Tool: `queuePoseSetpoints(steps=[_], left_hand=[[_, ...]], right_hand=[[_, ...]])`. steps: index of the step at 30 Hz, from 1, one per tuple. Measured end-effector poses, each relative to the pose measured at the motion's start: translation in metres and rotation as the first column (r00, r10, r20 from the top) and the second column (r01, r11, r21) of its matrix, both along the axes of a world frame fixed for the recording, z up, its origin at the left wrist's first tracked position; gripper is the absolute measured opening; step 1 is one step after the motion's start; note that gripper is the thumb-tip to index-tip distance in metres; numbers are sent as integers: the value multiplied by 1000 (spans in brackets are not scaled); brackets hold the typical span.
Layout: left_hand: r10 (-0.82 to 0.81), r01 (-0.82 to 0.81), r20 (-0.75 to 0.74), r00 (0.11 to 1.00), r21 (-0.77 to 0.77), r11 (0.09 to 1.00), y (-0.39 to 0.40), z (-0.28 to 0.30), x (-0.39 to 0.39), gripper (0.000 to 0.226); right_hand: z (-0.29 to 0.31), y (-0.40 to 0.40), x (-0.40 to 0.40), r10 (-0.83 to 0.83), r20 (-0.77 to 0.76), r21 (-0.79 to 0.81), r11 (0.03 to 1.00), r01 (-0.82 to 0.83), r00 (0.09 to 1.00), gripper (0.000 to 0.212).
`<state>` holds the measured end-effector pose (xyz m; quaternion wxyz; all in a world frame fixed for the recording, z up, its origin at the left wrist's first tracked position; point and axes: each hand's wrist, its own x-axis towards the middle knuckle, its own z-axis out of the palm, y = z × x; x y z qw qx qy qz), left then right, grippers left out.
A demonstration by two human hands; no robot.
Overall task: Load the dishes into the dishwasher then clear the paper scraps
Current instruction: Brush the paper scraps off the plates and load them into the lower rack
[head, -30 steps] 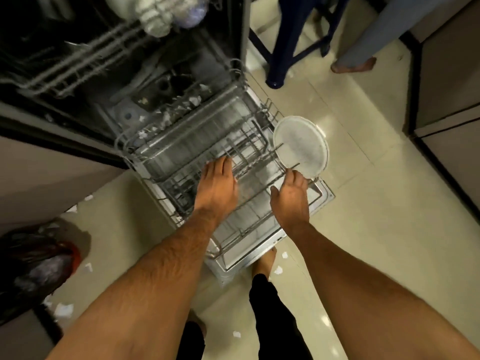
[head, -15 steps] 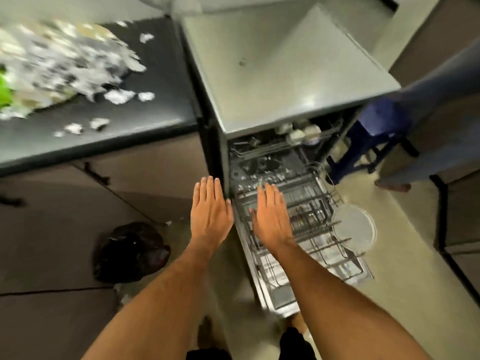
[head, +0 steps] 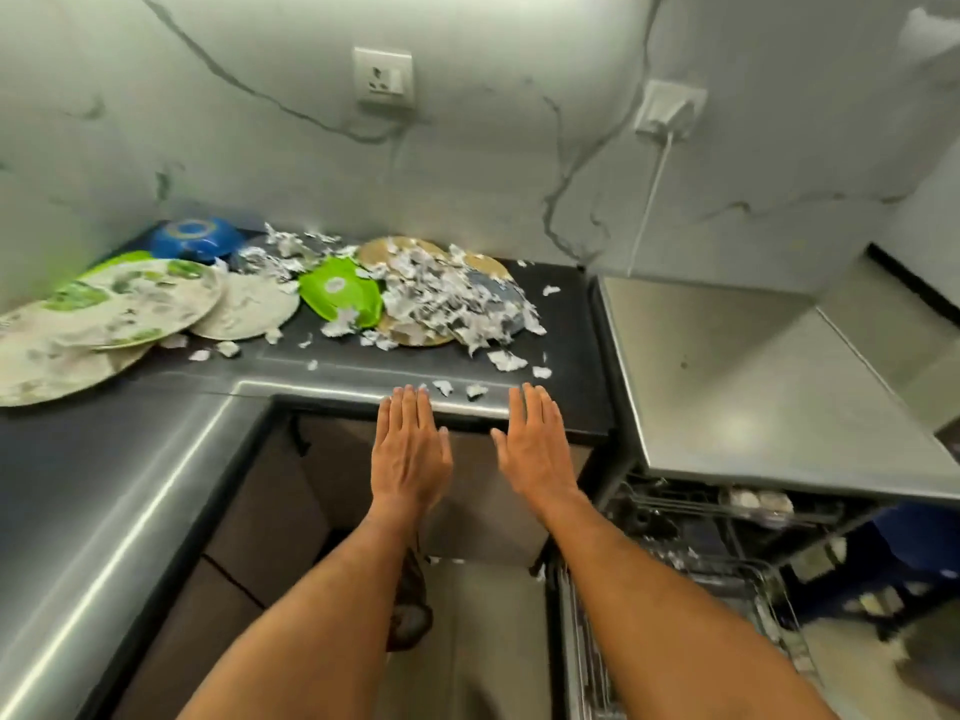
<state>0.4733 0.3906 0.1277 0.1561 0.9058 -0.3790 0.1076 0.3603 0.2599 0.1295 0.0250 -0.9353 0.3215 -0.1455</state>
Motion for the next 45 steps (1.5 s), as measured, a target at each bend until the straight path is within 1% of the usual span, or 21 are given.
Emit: queuePoseSetpoints(steps=[5,9,13,17,20,23,26,31,33,35,37,39,41,43,45], left_hand=[[81,-81,9,997,-38,996,1,17,61,66],[147,-147,-8,989,-67,987,-6,17,117,65],[215,-216,-26,976,-54,975,-23,9,176,63],[282,-283,-25,959,-35,959,-50,0,236,59],[326,-327,-33,945,-16,945,-72,-3,280,58],[376,-376,-74,924,4,927,-90,-6,314,59],[425,-422,-104,899,58,905,-108,-14,337,58],[463,-451,-154,873,106,886,-124,-33,362,34],[458,-440,-214,863,128,889,-126,-41,371,30],[450,-438,-291,844,110,892,-130,-46,378,27],[451,-465,-363,815,54,884,-134,-44,381,25],[451,-520,-456,767,-30,854,-136,-41,384,23],[425,-581,-572,701,-113,806,-137,-38,386,21],[373,-649,-683,628,-196,735,-135,-33,388,19],[262,-743,-810,524,-286,605,-133,-28,390,18]], right_hand=[[18,-7,73,104,-14,-61,993,-105,994,67],[23,-23,139,177,-19,-94,979,-178,984,66],[23,-43,210,250,-7,-73,966,-249,968,63],[18,-72,285,320,-20,-52,946,-321,947,63],[15,-97,340,373,-32,-16,927,-374,927,62],[15,-114,381,403,-18,14,915,-403,915,62],[8,-127,414,436,-43,93,898,-431,899,57],[-11,-133,445,494,-49,223,853,-473,868,40],[-17,-135,454,475,-32,283,848,-448,879,37],[-21,-137,462,439,-24,318,855,-409,898,36],[-20,-138,467,399,-16,357,859,-367,917,35],[-18,-138,473,358,-9,410,853,-323,934,35],[-19,-136,476,321,-1,456,843,-286,947,40],[-19,-133,477,295,27,490,829,-269,955,46],[-19,-130,477,235,83,551,799,-241,968,52]])
